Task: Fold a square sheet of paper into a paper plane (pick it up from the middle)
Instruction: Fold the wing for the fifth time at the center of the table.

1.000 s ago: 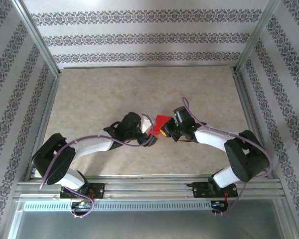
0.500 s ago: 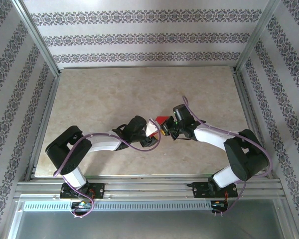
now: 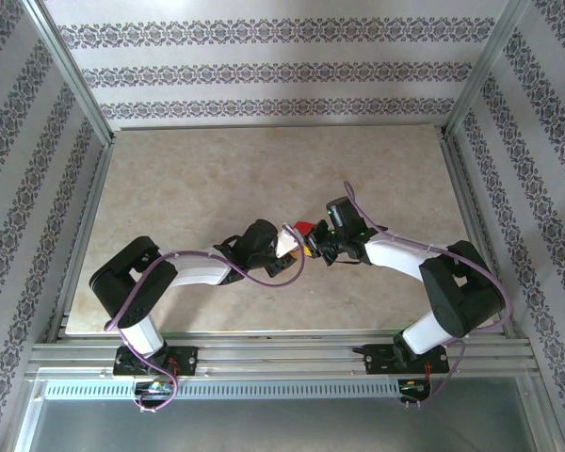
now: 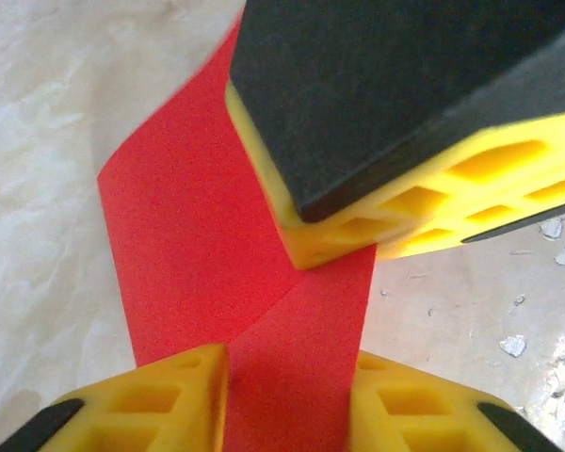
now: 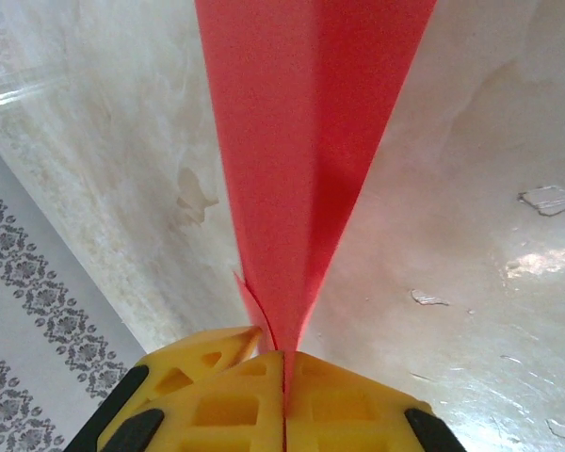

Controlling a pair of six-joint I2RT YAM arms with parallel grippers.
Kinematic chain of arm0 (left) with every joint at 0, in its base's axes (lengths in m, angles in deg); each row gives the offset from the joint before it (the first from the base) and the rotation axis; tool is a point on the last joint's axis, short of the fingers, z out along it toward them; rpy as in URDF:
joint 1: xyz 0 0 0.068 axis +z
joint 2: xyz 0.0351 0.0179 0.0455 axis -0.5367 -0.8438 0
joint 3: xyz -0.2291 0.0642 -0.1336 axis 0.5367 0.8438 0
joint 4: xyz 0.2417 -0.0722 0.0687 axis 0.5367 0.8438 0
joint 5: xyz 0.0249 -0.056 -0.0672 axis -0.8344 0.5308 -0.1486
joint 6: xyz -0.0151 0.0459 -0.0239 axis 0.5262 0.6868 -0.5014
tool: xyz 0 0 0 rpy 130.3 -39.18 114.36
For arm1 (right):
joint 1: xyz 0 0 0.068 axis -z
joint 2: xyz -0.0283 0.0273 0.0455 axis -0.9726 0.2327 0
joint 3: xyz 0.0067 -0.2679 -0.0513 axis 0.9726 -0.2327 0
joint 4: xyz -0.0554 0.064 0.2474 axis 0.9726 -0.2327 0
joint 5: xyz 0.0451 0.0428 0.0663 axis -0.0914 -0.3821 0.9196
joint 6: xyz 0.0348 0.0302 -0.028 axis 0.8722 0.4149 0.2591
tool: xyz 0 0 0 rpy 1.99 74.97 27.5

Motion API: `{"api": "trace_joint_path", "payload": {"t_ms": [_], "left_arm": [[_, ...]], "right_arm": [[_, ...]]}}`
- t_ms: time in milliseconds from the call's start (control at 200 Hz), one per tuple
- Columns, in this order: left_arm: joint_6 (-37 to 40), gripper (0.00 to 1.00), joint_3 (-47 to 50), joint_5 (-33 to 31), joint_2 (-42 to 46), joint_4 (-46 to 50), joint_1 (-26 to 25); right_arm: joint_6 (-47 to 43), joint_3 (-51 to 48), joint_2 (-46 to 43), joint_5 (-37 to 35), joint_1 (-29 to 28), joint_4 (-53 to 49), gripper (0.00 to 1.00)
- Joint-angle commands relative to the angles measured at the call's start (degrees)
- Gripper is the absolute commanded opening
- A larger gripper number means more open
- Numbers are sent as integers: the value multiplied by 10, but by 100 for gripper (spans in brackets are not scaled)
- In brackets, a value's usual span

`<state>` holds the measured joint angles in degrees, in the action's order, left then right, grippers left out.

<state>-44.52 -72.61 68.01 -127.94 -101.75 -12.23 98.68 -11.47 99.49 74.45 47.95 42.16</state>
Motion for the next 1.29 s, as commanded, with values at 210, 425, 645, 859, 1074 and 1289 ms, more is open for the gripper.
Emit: {"api": "trace_joint_path", "payload": {"t_ms": [210, 425, 645, 859, 1074, 1289], "left_arm": [[1, 19, 0, -5, -1, -13, -9], [-42, 17, 7, -4, -1, -15, -8], [-124, 17, 13, -3, -5, -18, -6], [-208, 15, 14, 19, -8, -23, -1], [-298, 13, -13, 73, -25, 6, 9], [-390, 11, -32, 121, -44, 11, 21]], "right_arm": [[6, 10, -8, 12, 16, -15, 24], [-28, 13, -29, -12, 31, -48, 47], [-71, 18, -56, -47, 49, -93, 55], [-111, 18, -84, -75, 63, -117, 63], [-181, 9, -99, -97, 70, -128, 68], [-251, -9, -113, -113, 71, -120, 73]]}}
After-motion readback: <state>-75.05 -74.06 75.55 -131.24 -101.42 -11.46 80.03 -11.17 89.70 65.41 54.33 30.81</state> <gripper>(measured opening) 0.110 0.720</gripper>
